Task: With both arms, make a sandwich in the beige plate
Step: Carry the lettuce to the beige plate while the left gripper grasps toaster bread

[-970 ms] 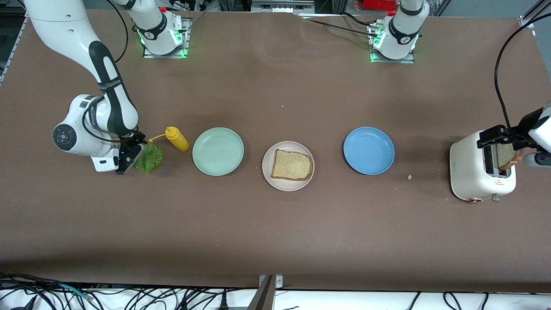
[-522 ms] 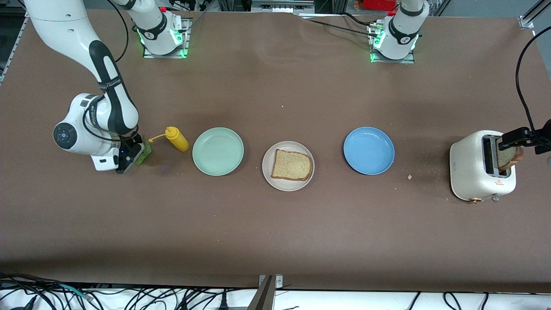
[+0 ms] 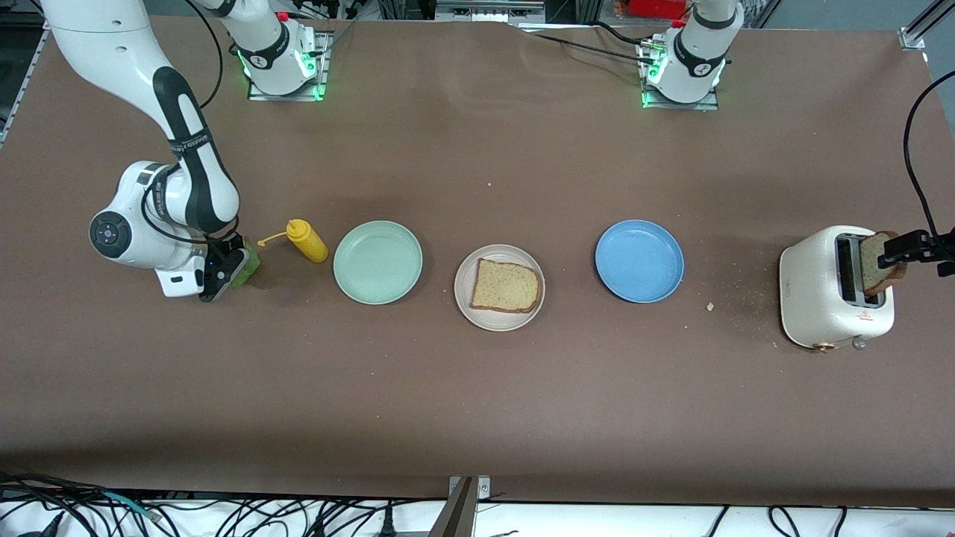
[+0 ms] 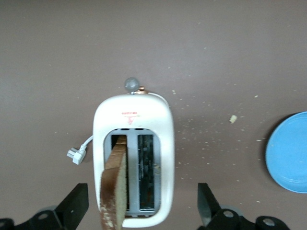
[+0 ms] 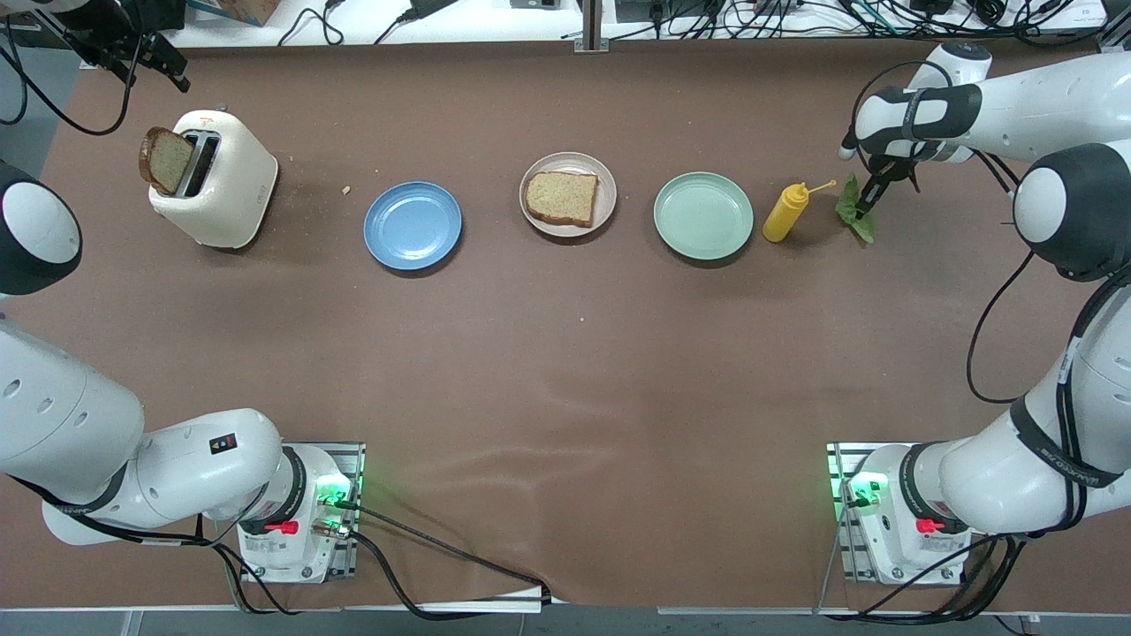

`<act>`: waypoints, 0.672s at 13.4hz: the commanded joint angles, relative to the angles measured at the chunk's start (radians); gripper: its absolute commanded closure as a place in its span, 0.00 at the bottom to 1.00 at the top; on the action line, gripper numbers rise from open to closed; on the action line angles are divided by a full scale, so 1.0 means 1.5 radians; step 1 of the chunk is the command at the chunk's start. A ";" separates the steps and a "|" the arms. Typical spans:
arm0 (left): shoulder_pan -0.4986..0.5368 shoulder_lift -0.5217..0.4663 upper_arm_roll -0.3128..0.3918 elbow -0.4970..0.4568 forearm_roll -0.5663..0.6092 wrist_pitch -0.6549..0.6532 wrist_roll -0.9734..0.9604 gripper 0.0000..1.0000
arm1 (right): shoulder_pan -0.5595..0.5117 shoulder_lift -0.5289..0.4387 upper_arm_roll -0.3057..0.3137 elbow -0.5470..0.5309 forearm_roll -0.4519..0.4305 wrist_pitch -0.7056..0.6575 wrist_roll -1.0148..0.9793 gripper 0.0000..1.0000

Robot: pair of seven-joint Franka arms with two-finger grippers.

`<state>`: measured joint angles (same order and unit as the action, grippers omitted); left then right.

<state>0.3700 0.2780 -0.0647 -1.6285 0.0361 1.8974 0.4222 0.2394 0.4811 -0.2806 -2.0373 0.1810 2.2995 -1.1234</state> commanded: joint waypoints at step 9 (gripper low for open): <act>0.058 -0.012 -0.009 -0.155 0.021 0.172 0.051 0.09 | 0.036 -0.016 0.001 0.386 -0.067 -0.499 0.193 1.00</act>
<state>0.4450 0.2808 -0.0651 -1.8346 0.0361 2.1383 0.4772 0.2604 0.4474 -0.2790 -1.5623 0.0905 1.6863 -0.9341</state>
